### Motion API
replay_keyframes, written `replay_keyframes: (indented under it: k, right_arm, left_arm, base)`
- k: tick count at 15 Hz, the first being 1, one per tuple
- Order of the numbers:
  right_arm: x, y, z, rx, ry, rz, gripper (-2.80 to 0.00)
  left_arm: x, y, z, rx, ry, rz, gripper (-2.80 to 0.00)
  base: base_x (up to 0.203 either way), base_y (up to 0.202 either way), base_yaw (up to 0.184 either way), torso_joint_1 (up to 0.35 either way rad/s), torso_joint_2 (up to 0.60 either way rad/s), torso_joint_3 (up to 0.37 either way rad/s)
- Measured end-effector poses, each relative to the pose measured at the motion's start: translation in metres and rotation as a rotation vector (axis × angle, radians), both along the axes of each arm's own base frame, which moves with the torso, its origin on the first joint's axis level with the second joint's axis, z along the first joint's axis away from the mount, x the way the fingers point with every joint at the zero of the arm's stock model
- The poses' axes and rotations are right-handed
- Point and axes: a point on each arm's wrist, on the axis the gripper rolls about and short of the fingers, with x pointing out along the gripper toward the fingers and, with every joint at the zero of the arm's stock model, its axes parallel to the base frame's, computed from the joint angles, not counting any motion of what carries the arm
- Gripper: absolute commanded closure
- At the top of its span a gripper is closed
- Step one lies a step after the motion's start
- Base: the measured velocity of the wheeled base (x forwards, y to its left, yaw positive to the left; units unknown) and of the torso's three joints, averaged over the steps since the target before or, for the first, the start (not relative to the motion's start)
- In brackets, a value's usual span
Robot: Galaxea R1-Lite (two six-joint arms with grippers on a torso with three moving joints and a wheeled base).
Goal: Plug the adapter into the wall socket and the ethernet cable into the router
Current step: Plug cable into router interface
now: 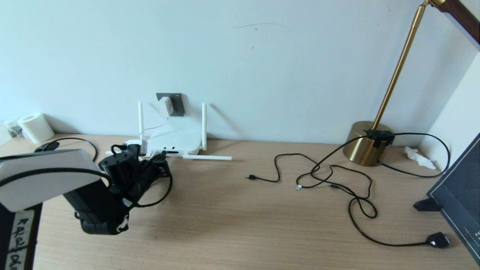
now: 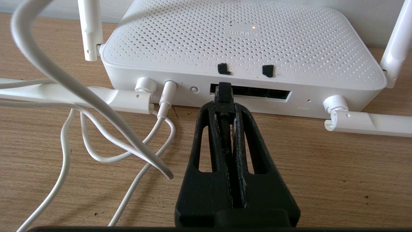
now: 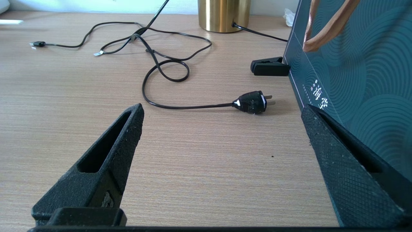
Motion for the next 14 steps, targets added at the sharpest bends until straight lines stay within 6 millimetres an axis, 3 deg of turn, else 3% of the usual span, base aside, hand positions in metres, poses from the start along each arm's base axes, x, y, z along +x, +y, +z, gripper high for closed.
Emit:
replay_keyframes:
  k: [14]
  right_arm:
    - [0.0,0.0,0.0,0.0,0.0,0.0,-2.8]
  left_arm:
    - [0.0021,0.0004,-0.0011,0.0,0.001,0.002,0.0]
  base:
    - [0.0,0.0,0.0,0.0,0.0,0.0]
